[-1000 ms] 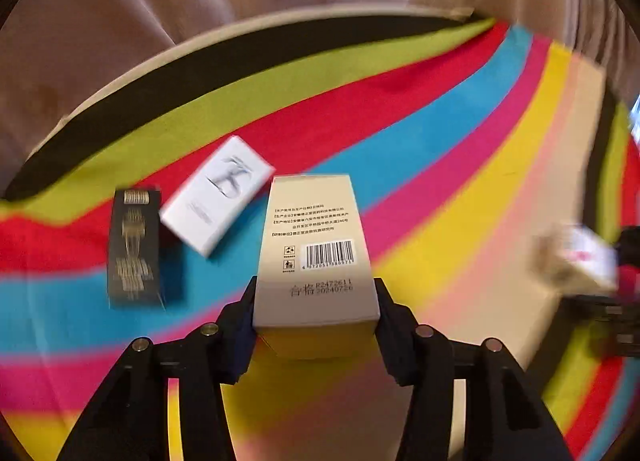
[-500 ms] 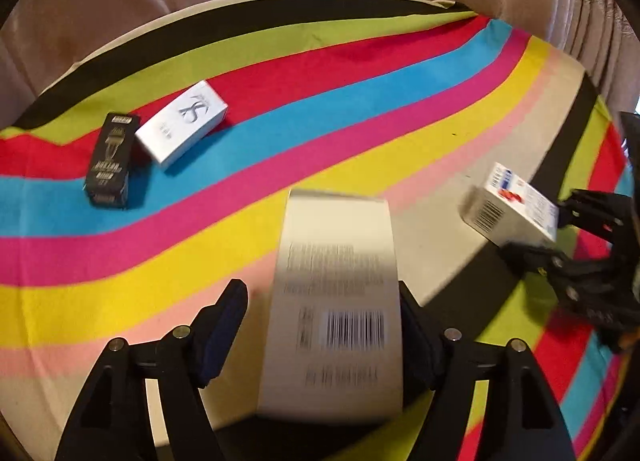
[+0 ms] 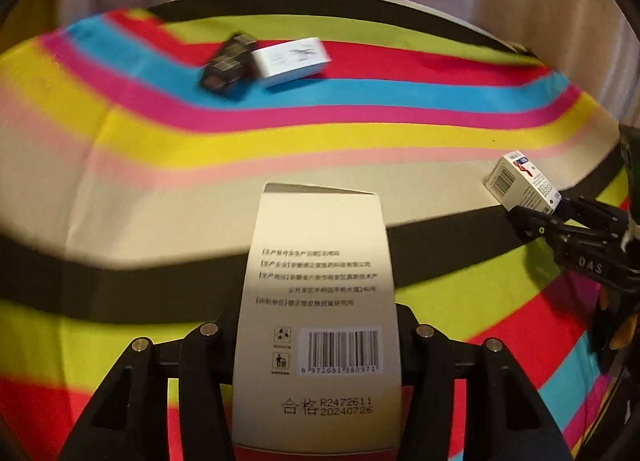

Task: Organize rigid objects
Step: 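Carry the red-print box and barcode box toward the purple-rimmed bin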

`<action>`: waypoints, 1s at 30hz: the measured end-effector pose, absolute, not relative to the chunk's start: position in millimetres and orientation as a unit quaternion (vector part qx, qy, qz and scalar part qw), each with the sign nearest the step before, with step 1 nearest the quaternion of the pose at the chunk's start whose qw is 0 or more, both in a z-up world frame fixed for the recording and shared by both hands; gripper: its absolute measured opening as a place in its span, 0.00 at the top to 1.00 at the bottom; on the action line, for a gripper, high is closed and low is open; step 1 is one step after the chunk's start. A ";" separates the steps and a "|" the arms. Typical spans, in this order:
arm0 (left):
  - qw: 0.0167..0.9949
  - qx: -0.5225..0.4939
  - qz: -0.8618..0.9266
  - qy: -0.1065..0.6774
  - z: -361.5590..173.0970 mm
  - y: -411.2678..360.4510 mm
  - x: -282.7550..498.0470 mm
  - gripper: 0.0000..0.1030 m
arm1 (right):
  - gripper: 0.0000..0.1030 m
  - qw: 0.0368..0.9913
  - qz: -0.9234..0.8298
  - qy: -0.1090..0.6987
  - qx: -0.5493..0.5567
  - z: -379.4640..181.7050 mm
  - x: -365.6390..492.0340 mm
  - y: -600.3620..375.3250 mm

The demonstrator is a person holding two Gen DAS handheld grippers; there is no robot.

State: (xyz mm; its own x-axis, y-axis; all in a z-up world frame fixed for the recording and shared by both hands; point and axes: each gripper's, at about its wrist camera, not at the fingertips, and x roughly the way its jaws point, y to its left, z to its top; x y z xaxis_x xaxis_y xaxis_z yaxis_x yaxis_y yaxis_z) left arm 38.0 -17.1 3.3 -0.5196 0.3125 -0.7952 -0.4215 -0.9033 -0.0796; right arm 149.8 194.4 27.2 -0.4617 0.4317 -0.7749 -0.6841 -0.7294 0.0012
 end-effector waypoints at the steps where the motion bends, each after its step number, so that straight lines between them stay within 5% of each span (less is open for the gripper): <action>1: 0.210 -0.440 0.871 0.058 3.2 -20.7 40.4 0.49 | 0.54 0.333 0.840 0.157 -0.399 27.1 149.5 194.3; 8: 0.192 -0.420 0.883 0.086 -0.4 -14.5 50.8 0.47 | 0.50 0.338 0.837 0.156 -0.400 26.2 150.0 195.5; 21: 0.203 -0.418 0.881 0.091 1.1 -18.9 45.4 0.48 | 0.57 0.357 0.830 0.143 -0.404 28.0 145.6 192.8; 30: 0.205 -0.419 0.880 0.087 11.5 -25.7 40.7 0.48 | 0.57 0.367 0.823 0.202 -0.384 40.2 161.9 131.1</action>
State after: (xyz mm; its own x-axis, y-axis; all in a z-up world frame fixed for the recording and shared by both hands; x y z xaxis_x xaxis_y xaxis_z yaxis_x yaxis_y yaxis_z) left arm 40.7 -25.7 11.5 -0.5648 0.2868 -0.7738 -0.4333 -0.9011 -0.0176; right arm 161.9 131.1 40.2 -0.4364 0.4489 -0.7798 -0.7588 -0.6493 0.0509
